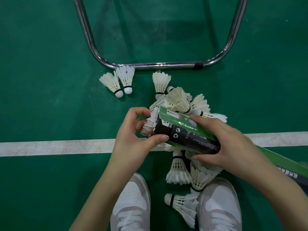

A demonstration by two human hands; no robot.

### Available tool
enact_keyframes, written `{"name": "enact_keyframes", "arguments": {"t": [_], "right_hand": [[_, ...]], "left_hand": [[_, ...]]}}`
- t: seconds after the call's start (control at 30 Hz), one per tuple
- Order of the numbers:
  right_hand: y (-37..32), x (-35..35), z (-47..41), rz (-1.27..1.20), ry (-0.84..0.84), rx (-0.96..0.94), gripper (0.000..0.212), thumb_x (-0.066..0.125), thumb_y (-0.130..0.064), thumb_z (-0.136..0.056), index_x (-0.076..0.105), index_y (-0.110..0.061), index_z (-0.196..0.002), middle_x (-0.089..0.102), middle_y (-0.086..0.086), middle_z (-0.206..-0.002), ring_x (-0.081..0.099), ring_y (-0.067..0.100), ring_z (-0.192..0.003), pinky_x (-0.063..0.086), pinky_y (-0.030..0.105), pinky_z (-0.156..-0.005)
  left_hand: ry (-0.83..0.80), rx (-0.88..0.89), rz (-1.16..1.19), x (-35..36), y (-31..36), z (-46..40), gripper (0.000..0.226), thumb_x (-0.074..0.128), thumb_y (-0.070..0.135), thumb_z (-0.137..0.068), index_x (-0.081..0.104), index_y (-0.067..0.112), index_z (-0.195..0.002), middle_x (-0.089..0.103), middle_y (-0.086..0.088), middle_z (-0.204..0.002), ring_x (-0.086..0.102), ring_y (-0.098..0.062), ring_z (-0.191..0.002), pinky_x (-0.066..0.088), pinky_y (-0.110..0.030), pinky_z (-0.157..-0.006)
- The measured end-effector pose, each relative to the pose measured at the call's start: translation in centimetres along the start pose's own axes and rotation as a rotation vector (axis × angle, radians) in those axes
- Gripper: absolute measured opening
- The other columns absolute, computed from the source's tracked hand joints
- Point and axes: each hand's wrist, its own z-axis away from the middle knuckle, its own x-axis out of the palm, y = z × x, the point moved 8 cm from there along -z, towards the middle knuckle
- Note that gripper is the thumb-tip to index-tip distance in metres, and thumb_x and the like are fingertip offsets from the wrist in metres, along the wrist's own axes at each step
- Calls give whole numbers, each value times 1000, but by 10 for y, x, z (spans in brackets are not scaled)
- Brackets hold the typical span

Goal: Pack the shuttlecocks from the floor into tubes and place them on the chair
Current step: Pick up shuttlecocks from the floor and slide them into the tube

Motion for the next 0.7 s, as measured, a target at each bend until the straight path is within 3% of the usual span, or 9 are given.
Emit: {"name": "enact_keyframes", "arguments": {"t": [0.17,0.37,0.57,0.7], "right_hand": [[-2,1,-3,25,-5,-4,85,69,-57,-65,8,-68,-124,34,-29,-132,42,4,-112,36,24,-83],[-3,3,-7,46,-10,-7,87,67,-59,-66,11,-59,-132,35,-26,-134,42,6,-115,36,26,-89],[-5,4,-6,40,-9,-4,86,68,-57,-66,14,-58,-133,36,-26,-134,42,7,-116,37,28,-90],[-6,4,-6,43,-18,-3,87,68,-58,-66,14,-57,-134,36,-25,-134,42,7,-116,35,26,-89]], "left_hand": [[-96,-9,80,7,1,1,42,70,-5,-76,47,24,-97,73,4,-73,62,-1,-65,46,-11,-63],[-174,-45,84,11,-8,3,26,61,7,-86,50,25,-101,74,8,-82,63,0,-74,45,-11,-72],[-122,34,-52,5,-1,3,37,75,33,-62,56,31,-93,69,14,-89,60,-2,-80,45,-13,-75],[-86,40,-106,2,-5,1,40,81,22,-63,57,33,-94,69,10,-91,62,-9,-85,48,-18,-78]]}}
